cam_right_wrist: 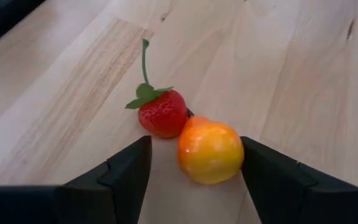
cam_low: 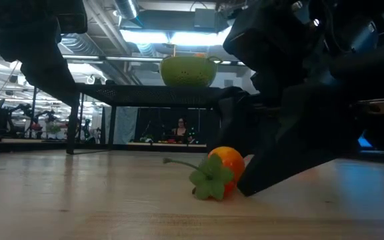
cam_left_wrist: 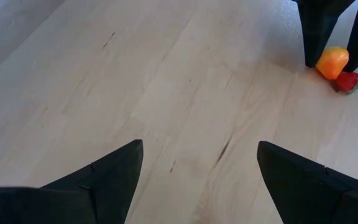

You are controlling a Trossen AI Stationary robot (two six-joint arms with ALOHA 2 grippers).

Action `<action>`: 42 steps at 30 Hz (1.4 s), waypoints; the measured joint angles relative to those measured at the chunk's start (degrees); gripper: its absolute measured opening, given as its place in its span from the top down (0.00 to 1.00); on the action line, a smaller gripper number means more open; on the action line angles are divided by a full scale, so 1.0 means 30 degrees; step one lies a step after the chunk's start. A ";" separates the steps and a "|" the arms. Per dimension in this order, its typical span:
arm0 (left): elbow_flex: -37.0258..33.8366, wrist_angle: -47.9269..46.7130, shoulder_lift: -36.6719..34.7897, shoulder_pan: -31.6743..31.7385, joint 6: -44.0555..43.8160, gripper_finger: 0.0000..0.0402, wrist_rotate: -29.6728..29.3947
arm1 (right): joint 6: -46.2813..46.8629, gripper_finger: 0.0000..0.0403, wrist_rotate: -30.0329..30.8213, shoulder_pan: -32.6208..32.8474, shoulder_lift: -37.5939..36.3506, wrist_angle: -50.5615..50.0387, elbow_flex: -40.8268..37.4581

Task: Pick & Place Fruit
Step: Put the pear into the green strainer bowl on the shelf

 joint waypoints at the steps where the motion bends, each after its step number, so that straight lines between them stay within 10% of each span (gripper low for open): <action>1: 0.0000 0.0003 0.0000 0.0000 0.0000 0.22 -0.0003 | 0.0071 0.41 -0.0056 0.0000 0.0000 0.0000 0.0000; 24: 0.0000 0.0003 0.0000 0.0000 0.0015 0.22 0.0011 | 0.1922 0.67 -0.0481 -0.0024 0.0000 -0.0015 0.0000; 42: 0.0000 -0.0019 0.0000 -0.0007 0.0029 0.22 0.0054 | 0.1466 0.67 0.1734 -0.0570 -0.3033 -0.1500 0.0007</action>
